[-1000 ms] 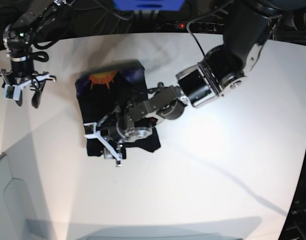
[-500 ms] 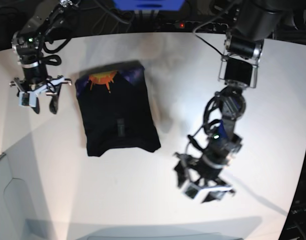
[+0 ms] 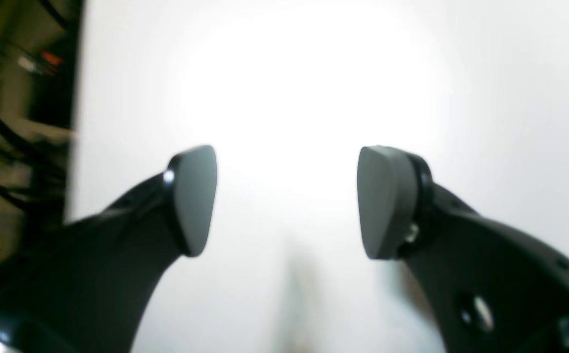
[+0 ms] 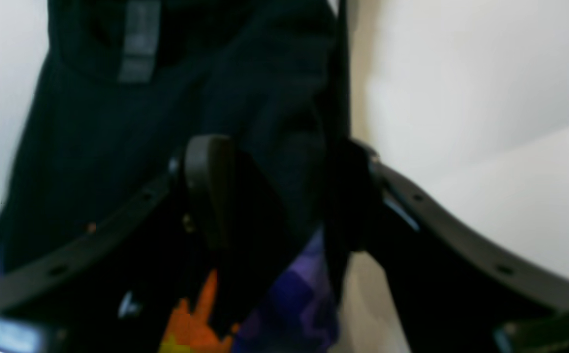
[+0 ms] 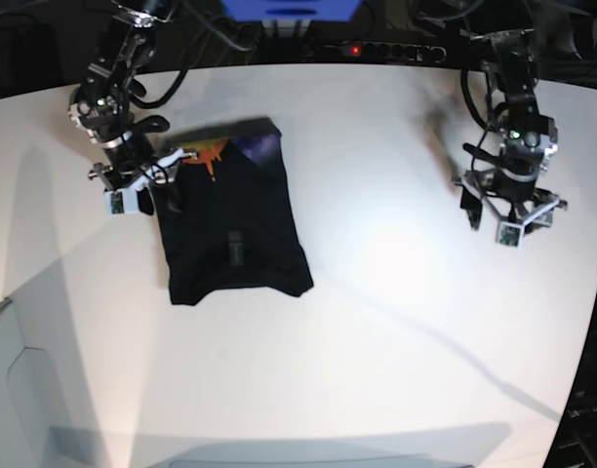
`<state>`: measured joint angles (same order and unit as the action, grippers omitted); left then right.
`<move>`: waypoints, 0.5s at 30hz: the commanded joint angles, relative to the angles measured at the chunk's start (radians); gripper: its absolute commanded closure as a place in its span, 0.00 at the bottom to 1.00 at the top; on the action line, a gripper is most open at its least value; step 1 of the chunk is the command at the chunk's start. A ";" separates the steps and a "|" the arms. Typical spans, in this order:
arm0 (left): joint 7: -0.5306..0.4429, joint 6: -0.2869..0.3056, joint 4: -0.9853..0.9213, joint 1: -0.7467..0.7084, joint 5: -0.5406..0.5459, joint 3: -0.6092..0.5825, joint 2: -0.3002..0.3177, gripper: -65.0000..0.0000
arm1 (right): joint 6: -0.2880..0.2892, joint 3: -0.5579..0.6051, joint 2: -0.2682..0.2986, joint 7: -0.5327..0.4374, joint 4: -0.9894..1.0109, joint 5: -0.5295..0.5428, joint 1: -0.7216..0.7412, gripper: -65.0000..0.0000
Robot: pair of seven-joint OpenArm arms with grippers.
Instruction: Fold the T-shirt properly
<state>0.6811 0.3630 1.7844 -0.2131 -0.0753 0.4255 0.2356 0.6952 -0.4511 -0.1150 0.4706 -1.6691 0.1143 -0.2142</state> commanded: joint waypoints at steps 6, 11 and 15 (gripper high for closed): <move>-0.018 -0.009 0.081 -0.119 0.148 0.102 0.015 0.34 | 0.003 -0.005 0.010 -0.016 0.002 0.017 -0.061 0.53; -0.018 -0.011 0.122 -0.208 0.199 0.111 0.014 0.34 | 0.003 -0.005 0.002 -0.016 -0.039 0.018 -0.141 0.53; -0.018 -0.011 0.154 -0.265 0.205 0.114 -0.008 0.34 | 0.003 -0.007 0.005 -0.016 -0.035 0.018 -0.155 0.53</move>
<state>0.6792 0.3561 1.9205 -0.4725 0.1280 0.5323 0.2237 0.6945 -0.4553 -0.1135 0.4480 -1.6943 0.1387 -0.3637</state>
